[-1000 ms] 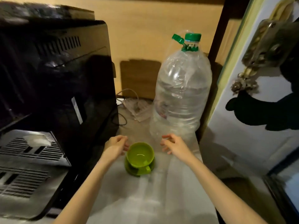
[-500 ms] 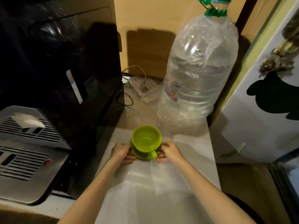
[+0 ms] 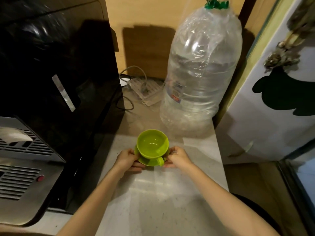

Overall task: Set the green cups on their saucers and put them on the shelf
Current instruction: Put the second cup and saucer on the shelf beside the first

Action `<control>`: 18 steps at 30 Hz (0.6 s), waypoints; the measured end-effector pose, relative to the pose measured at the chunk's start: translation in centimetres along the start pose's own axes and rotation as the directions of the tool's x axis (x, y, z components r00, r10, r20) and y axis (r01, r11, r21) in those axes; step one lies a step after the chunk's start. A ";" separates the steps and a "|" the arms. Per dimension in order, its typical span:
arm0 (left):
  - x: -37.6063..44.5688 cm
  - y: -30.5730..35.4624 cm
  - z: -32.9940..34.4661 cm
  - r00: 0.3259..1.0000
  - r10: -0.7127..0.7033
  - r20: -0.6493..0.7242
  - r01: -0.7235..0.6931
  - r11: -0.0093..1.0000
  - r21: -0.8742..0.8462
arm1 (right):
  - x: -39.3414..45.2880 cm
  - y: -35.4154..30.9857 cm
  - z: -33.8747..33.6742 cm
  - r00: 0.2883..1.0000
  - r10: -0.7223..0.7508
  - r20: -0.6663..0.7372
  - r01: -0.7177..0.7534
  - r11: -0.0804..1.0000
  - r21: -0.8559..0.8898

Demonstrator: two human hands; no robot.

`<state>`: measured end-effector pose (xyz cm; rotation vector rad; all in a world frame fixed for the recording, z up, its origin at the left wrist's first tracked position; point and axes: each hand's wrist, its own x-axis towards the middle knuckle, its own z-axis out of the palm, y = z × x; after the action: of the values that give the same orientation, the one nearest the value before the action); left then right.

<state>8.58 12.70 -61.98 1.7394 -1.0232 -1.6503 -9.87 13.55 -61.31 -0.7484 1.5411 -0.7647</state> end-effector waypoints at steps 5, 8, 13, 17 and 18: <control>-1.6 2.5 0.6 0.993 0.089 0.072 -0.087 0.996 -0.033 | -2.2 -2.1 -1.9 0.997 -0.069 0.016 0.068 0.996 0.061; -3.6 5.1 1.1 0.972 0.213 0.097 -0.206 0.976 -0.076 | -3.9 -4.3 -3.1 0.990 -0.138 0.001 0.137 0.980 0.142; -7.0 10.6 2.1 0.932 0.333 0.139 -0.306 0.934 -0.187 | -7.1 -8.8 -5.2 0.970 -0.242 -0.007 0.237 0.940 0.246; -9.8 15.2 2.5 0.867 0.479 0.139 -0.422 0.853 -0.309 | -10.2 -13.7 -6.7 0.932 -0.362 0.007 0.341 0.883 0.324; -10.3 16.4 2.5 0.854 0.503 0.135 -0.438 0.834 -0.336 | -10.9 -15.1 -7.0 0.917 -0.398 0.000 0.374 0.861 0.344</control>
<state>3.71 11.96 -43.04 1.0175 -1.1291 -1.5833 -15.26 14.14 -42.18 -0.8246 1.1600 -1.2540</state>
